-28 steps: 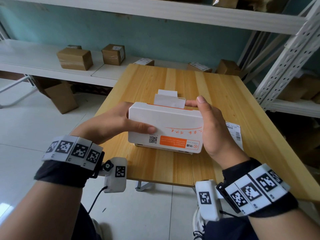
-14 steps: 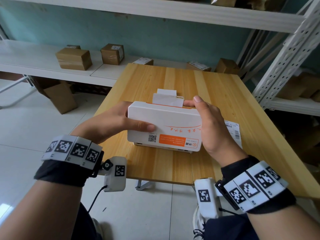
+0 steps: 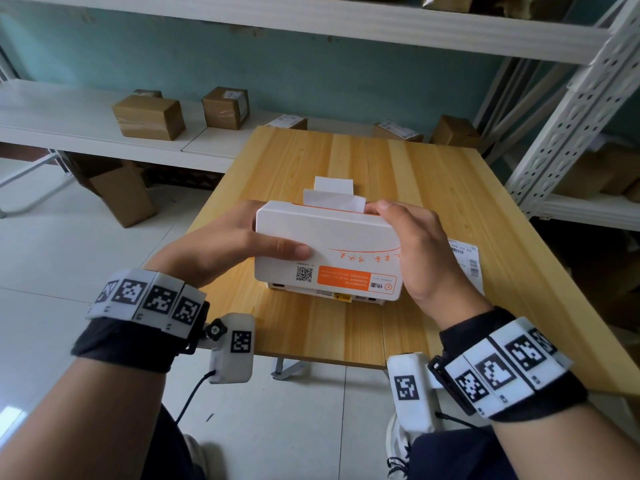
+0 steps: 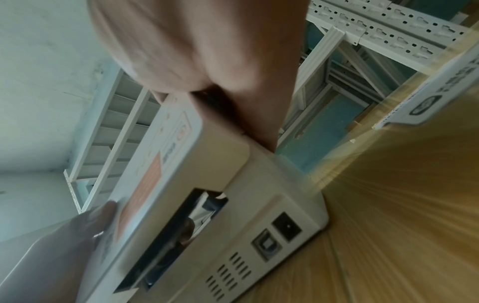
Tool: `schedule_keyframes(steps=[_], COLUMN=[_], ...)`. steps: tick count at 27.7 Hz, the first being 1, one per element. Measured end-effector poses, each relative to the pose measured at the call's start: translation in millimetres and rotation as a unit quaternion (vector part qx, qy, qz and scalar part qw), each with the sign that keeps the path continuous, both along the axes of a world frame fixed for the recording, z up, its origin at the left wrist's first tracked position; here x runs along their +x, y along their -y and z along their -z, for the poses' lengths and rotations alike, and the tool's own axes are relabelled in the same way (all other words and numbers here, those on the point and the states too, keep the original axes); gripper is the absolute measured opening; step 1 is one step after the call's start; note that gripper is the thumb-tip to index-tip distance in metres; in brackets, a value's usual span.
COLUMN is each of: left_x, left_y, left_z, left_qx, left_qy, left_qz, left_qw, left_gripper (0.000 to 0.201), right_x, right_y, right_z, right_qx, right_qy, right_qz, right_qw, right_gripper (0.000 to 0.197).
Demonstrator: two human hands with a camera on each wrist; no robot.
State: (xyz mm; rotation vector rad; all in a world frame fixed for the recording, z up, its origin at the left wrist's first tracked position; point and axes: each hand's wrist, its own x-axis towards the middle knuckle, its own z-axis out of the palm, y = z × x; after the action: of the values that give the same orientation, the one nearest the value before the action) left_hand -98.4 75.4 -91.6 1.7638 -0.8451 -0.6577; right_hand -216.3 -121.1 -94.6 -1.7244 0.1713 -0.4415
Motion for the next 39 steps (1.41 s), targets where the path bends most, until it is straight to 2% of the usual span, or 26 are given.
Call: schedule_keyframes(steps=[11, 16, 20, 33, 36, 39], left_x=[2.8, 1.6, 1.7, 0.4, 0.1, 0.4], left_y=[0.3, -0.3, 0.3, 0.5, 0.7, 0.4], left_z=[-0.8, -0.6, -0.7, -0.3, 0.1, 0.6], left_qx=[0.009, 0.008, 0.008, -0.003, -0.007, -0.011], left_qy=[0.0, 0.003, -0.001, 0.003, 0.005, 0.0], left_qz=[0.011, 0.008, 0.003, -0.002, -0.003, -0.002], left_qw=[1.0, 1.0, 1.0, 1.0, 1.0, 1.0], left_gripper=[0.04, 0.04, 0.039, 0.038, 0.036, 0.043], right_x=[-0.6, -3.5, -4.1, -3.1, -3.6, -3.3], right_y=[-1.2, -5.6, -5.2, -4.3, -5.0, -6.8], right_z=[-2.4, -6.2, -5.9, -4.3, -5.1, -6.9], right_qx=[-0.017, -0.031, -0.03, -0.034, -0.034, -0.037], right_qy=[0.026, 0.029, 0.028, 0.022, 0.02, 0.021], right_qz=[-0.012, -0.016, -0.007, -0.006, -0.01, -0.012], right_qw=[0.999, 0.999, 0.999, 0.999, 0.999, 0.999], right_gripper=[0.025, 0.047, 0.036, 0.029, 0.043, 0.056])
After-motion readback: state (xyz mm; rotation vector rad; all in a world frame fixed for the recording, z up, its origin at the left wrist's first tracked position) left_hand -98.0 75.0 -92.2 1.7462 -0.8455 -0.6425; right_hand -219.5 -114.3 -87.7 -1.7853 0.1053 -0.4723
